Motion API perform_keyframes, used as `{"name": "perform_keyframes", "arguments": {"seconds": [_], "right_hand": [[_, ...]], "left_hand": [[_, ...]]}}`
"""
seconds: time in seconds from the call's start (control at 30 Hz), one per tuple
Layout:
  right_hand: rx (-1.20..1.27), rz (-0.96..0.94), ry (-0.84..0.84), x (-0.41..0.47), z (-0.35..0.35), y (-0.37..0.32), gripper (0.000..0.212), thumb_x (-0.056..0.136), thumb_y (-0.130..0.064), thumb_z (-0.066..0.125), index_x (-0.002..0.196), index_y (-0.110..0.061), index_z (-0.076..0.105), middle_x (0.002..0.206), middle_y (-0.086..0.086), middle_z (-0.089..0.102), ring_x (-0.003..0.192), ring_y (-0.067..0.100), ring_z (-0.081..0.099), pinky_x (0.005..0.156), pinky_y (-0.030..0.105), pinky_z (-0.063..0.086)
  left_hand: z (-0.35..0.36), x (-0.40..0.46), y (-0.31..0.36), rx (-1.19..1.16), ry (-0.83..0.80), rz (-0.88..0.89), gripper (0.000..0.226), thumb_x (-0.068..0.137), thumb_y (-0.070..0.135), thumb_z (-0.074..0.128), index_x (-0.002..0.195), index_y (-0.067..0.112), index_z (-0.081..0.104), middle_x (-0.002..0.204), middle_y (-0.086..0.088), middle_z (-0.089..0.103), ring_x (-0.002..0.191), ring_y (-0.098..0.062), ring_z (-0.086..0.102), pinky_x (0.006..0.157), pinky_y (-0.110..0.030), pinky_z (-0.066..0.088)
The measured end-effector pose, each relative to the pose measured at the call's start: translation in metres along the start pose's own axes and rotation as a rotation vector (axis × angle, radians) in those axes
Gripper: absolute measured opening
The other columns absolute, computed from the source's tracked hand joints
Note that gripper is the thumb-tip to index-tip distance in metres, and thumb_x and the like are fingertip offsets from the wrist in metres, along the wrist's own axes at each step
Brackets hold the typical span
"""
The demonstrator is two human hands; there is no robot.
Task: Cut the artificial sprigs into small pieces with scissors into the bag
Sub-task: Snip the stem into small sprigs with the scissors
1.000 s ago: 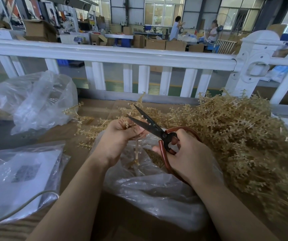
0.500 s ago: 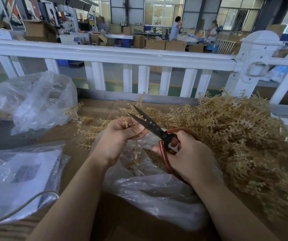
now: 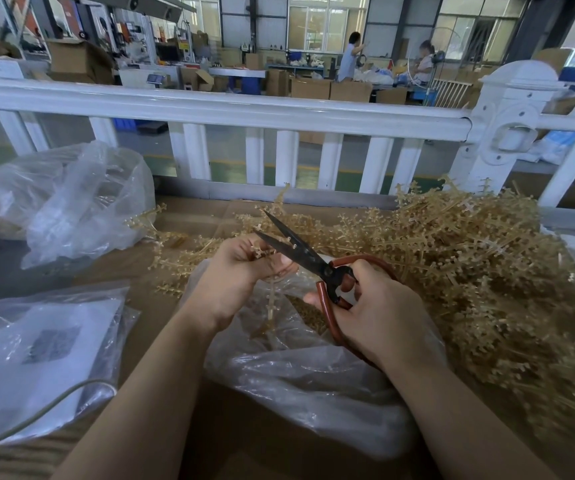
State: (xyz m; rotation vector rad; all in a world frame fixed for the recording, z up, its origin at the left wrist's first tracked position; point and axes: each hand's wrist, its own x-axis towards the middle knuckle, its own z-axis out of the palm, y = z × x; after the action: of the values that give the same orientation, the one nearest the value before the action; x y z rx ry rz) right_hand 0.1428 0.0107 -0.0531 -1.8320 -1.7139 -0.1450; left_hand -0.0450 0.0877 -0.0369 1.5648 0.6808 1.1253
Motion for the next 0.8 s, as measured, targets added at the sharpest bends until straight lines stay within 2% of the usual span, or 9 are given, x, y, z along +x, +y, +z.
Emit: {"name": "perform_keyframes", "arguments": {"seconds": [0.2, 0.33, 0.5, 0.57, 0.7, 0.8], "right_hand": [[0.004, 0.008, -0.035, 0.0007, -0.0028, -0.0015, 0.092, 0.064, -0.094, 0.027, 0.106, -0.024, 0.068, 0.092, -0.011, 0.071, 0.084, 0.011, 0.069, 0.072, 0.032, 0.056], [0.022, 0.007, -0.034, 0.0006, -0.0039, -0.0023, 0.090, 0.065, -0.092, 0.029, 0.104, -0.021, 0.069, 0.091, -0.010, 0.072, 0.082, 0.012, 0.069, 0.070, 0.032, 0.056], [0.020, -0.004, -0.029, 0.0002, -0.0046, -0.0028, 0.084, 0.067, -0.092, 0.032, 0.098, -0.022, 0.066, 0.090, -0.011, 0.071, 0.080, 0.009, 0.068, 0.067, 0.032, 0.057], [0.014, 0.000, -0.041, 0.0002, -0.0045, -0.0026, 0.086, 0.067, -0.092, 0.031, 0.099, -0.021, 0.066, 0.091, -0.010, 0.071, 0.081, 0.010, 0.068, 0.069, 0.033, 0.057], [0.051, 0.003, -0.045, -0.0006, -0.0045, -0.0036, 0.087, 0.067, -0.090, 0.034, 0.105, -0.020, 0.069, 0.094, -0.010, 0.073, 0.085, 0.011, 0.070, 0.071, 0.034, 0.057], [0.082, 0.011, -0.063, -0.0014, -0.0061, -0.0040, 0.091, 0.066, -0.090, 0.034, 0.114, -0.022, 0.069, 0.097, -0.011, 0.073, 0.088, 0.010, 0.069, 0.074, 0.033, 0.057]], "left_hand": [[0.0001, -0.0003, 0.0001, 0.000, 0.005, -0.006, 0.022, 0.087, 0.000, 0.063, 0.105, -0.011, 0.066, 0.106, -0.031, 0.068, 0.092, -0.028, 0.067, 0.088, -0.033, 0.054], [-0.0011, 0.0000, -0.0012, -0.006, 0.003, -0.018, 0.022, 0.088, -0.002, 0.062, 0.106, -0.014, 0.065, 0.106, -0.033, 0.067, 0.092, -0.030, 0.066, 0.088, -0.035, 0.053], [-0.0006, -0.0002, -0.0013, 0.030, -0.056, -0.013, 0.015, 0.089, -0.004, 0.061, 0.102, -0.006, 0.069, 0.096, -0.013, 0.075, 0.085, -0.017, 0.070, 0.076, -0.021, 0.053], [-0.0010, 0.0002, -0.0017, 0.027, -0.070, -0.009, 0.014, 0.089, -0.003, 0.061, 0.100, -0.003, 0.070, 0.093, -0.008, 0.075, 0.084, -0.015, 0.069, 0.076, -0.020, 0.052], [-0.0024, 0.0003, -0.0031, 0.007, -0.086, 0.004, 0.015, 0.090, -0.001, 0.063, 0.103, -0.006, 0.068, 0.099, -0.015, 0.073, 0.089, -0.020, 0.069, 0.081, -0.024, 0.053], [-0.0007, 0.0004, -0.0031, -0.059, -0.060, 0.014, 0.025, 0.086, 0.009, 0.063, 0.106, -0.005, 0.066, 0.106, -0.026, 0.069, 0.097, -0.034, 0.068, 0.091, -0.036, 0.054]]}}
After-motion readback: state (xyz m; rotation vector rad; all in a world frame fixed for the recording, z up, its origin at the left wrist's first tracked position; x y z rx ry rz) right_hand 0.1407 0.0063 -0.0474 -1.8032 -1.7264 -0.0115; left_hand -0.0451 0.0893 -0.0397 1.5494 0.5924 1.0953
